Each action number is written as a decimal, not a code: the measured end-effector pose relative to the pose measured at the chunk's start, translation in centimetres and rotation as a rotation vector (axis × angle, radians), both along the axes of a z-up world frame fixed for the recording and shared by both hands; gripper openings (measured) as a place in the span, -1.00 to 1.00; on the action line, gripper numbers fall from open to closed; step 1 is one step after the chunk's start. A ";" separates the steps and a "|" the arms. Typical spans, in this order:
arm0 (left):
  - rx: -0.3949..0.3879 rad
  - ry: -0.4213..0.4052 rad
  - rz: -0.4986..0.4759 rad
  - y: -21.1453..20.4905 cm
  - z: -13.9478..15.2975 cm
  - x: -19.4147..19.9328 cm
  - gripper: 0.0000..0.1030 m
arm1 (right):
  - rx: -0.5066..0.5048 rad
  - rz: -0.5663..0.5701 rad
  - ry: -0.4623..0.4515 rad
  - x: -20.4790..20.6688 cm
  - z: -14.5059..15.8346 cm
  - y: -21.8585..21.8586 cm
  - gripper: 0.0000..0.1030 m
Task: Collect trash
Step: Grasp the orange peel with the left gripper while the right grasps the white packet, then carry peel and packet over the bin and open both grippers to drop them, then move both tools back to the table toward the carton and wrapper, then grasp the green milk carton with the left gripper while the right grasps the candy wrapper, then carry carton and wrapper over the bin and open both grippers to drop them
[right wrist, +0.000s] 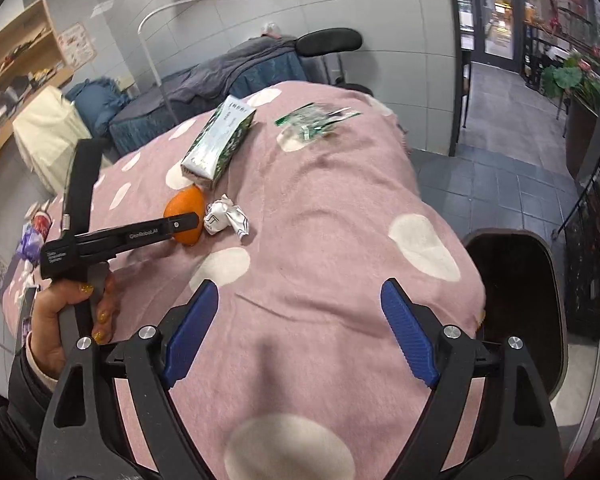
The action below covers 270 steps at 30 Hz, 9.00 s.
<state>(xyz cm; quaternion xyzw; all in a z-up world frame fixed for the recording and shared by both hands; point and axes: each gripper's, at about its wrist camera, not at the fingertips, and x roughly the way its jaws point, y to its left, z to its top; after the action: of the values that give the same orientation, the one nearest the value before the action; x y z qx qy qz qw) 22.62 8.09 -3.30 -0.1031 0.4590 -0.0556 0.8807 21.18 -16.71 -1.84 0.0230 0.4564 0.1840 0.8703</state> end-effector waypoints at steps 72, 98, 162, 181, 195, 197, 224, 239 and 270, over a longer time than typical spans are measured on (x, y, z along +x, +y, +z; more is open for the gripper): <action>-0.025 -0.212 -0.316 -16.6 5.3 -6.7 -0.34 | -0.138 -0.429 0.030 1.9 -8.2 -17.2 -0.38; -0.017 -0.074 -0.523 -26.2 2.5 -5.0 -0.34 | -0.084 -0.534 0.002 -3.8 -7.4 -19.5 0.42; 0.073 -0.237 -0.361 -17.8 5.1 -5.5 0.77 | -0.021 -0.425 -0.139 -4.9 -1.0 -15.0 0.66; 0.175 -0.107 -0.040 -3.3 2.5 7.3 0.77 | 0.003 -0.199 -0.121 0.8 1.3 -5.8 0.67; 0.076 -0.092 -0.092 -3.0 1.1 8.4 0.11 | -0.008 -0.192 -0.030 8.4 0.0 -2.6 0.67; 0.056 -0.113 -0.081 -2.5 1.7 7.9 0.11 | 0.029 -0.193 -0.004 10.4 -0.4 -2.0 0.67; -0.016 -0.248 -0.032 -0.7 4.9 6.8 0.11 | 0.132 -0.184 -0.012 12.9 0.4 -0.4 -0.59; -0.018 -0.324 -0.186 -6.9 8.1 2.0 0.11 | 0.081 -0.329 -0.104 1.4 3.3 -12.1 -0.59; -0.024 -0.282 -0.460 -22.9 7.5 -4.8 0.11 | -0.139 -0.570 0.042 -1.7 -9.8 -23.2 -0.58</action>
<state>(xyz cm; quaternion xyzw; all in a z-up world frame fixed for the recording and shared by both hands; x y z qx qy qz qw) 17.83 -14.85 4.24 0.0024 0.3422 -0.2735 0.8989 19.48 -39.91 -11.66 0.0944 0.4607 -0.0999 0.8768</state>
